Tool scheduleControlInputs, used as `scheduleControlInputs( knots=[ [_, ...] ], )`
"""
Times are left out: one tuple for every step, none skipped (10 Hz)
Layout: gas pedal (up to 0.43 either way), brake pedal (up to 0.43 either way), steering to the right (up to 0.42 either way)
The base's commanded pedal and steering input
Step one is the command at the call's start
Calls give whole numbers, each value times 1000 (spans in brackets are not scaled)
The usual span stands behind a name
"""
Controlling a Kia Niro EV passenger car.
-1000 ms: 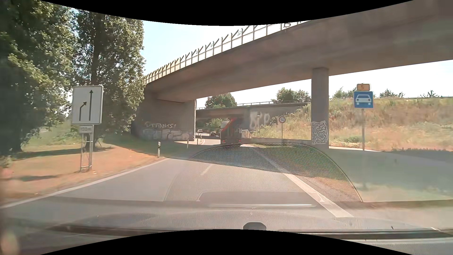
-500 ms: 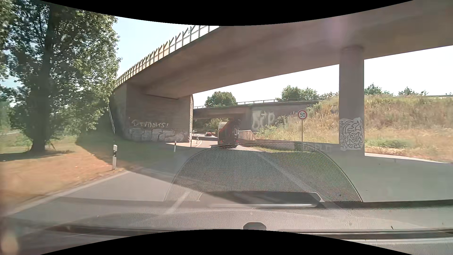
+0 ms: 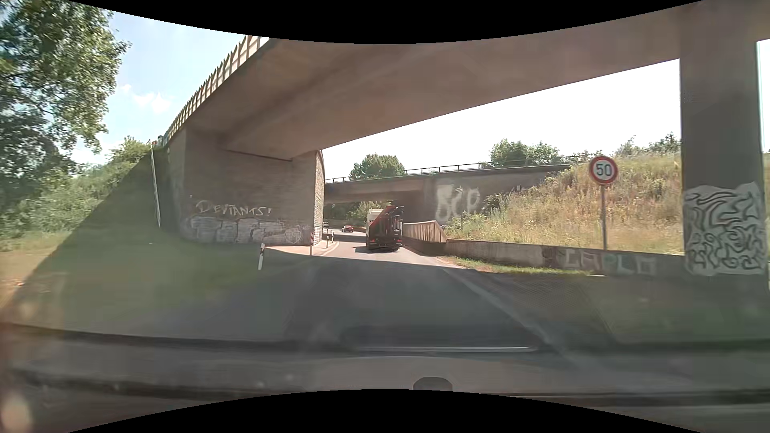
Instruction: Follow the waypoints while adhering to traffic rules and regulations
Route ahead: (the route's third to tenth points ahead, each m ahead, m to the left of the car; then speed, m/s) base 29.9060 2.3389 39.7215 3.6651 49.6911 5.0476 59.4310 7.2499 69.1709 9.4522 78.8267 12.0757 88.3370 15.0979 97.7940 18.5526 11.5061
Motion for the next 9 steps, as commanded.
scheduleControlInputs(
  knots=[
    [0, 18, -10],
    [0, 18, -10],
    [0, 18, -11],
    [0, 18, -14],
    [0, 18, -17],
    [0, 18, -19],
    [0, 18, -19],
    [0, 18, -19],
    [0, 18, -19]
  ],
)
